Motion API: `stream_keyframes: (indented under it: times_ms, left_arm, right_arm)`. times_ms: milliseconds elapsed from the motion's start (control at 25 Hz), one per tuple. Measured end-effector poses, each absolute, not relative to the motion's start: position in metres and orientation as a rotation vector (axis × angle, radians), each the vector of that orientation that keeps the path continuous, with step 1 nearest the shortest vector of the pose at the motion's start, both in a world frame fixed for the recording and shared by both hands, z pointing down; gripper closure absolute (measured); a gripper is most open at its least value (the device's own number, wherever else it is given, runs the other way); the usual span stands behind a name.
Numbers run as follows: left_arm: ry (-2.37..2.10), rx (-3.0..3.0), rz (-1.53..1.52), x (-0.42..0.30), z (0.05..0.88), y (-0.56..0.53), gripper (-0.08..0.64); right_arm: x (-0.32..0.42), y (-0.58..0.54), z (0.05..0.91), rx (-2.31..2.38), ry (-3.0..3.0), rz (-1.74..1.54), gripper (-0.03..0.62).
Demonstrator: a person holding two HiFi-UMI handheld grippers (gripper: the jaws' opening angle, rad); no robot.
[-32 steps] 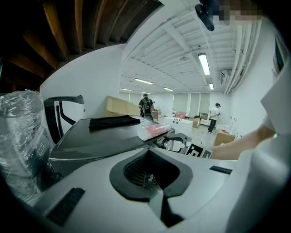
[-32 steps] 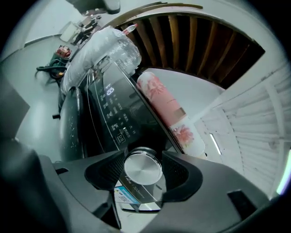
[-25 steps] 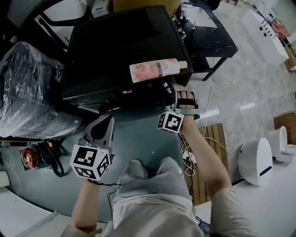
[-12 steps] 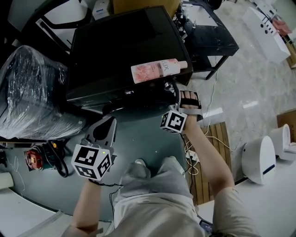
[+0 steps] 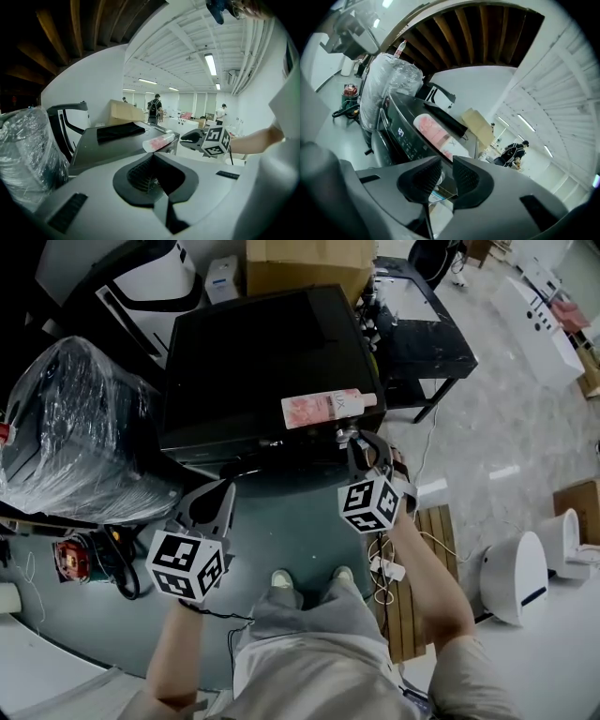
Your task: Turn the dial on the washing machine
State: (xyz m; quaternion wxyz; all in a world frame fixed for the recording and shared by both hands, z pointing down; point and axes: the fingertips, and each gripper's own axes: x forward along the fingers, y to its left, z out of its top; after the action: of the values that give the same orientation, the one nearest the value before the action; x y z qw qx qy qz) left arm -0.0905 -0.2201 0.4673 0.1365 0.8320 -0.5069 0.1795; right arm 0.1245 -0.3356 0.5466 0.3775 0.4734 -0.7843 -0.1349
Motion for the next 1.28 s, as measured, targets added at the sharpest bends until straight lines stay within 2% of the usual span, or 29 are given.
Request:
stream_keyframes:
  times_ms: [120, 280, 360, 760, 1280]
  left_arm:
    - [-1.489, 2.425, 0.534, -0.091, 0.447, -0.215, 0.541]
    - [-1.515, 2.442, 0.523, -0.091, 0.420, -0.206, 0.541]
    - [-1.534, 2.449, 0.517, -0.091, 0.407, -0.203, 0.541]
    - [-1.646, 2.576, 0.534, -0.089, 0.332, -0.190, 0.541]
    - [-1.779, 2.726, 0.473, -0.081, 0.246, -0.166, 0.541]
  right_arm:
    - [0.123, -0.323, 0.512, 1.258, -2.071, -0.283, 0.509]
    - [0.125, -0.304, 0.470, 1.334, -2.275, 0.042, 0.528]
    - [0.129, -0.297, 0.443, 1.358, -2.338, 0.091, 0.540]
    - [0.130, -0.247, 0.310, 1.329, -2.606, 0.118, 0.555]
    - [0.139, -0.184, 0.196, 1.367, -2.752, -0.163, 0.558]
